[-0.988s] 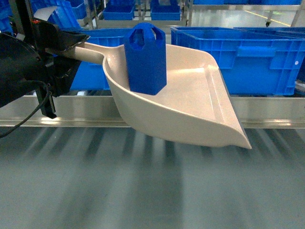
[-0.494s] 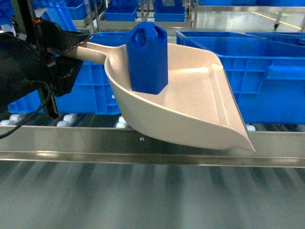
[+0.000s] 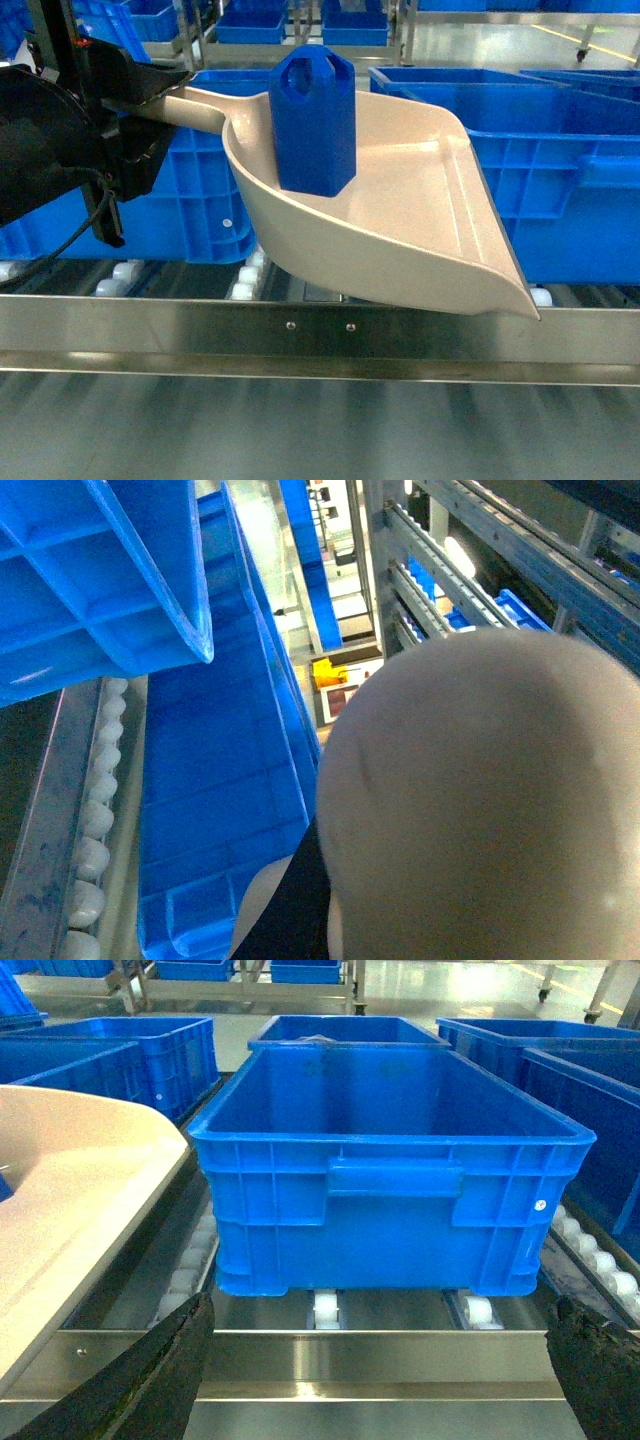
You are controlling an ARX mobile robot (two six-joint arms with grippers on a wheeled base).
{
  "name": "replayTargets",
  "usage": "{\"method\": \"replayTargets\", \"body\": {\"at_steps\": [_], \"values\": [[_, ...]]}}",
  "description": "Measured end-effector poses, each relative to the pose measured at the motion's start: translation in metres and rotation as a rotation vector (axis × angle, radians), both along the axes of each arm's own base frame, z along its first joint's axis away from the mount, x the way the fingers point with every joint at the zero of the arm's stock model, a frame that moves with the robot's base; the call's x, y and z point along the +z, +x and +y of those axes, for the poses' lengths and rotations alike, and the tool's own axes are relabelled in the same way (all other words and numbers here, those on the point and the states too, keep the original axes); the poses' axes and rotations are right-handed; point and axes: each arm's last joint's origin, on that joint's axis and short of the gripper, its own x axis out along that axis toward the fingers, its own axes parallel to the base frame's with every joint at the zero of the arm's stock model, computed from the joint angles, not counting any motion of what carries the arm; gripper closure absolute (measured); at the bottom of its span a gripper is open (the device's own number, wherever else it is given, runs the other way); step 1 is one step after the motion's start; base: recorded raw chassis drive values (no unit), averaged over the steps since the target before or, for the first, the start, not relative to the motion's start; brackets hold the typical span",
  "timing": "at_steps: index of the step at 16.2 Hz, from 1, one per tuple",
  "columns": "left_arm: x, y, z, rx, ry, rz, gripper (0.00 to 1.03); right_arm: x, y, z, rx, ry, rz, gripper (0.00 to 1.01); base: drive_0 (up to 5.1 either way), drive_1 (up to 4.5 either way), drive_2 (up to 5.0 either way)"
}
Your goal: Place part in tray to right shelf
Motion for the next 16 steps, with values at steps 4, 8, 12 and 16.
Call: {"method": "replayTargets", "body": {"at_steps": [4,8,12,16], "values": [[0.0,0.0,0.0,0.0,0.0,0.0,0.87,0.0,0.0,0.0,0.0,0.0,0.0,0.03,2.6,2.54,-4.9],[0.0,0.0,0.0,0.0,0.0,0.0,0.87,0.0,0.0,0.0,0.0,0.0,0.0,0.03,2.0,1.91,-3.7],[0.0,0.0,0.0,0.0,0.0,0.0,0.87,0.0,0.0,0.0,0.0,0.0,0.0,0.03,0.0,0.0,0.0],[0.0,0.0,0.0,0.0,0.0,0.0,0.87,0.0,0.0,0.0,0.0,0.0,0.0,0.03,0.0,0.0,0.0]]}}
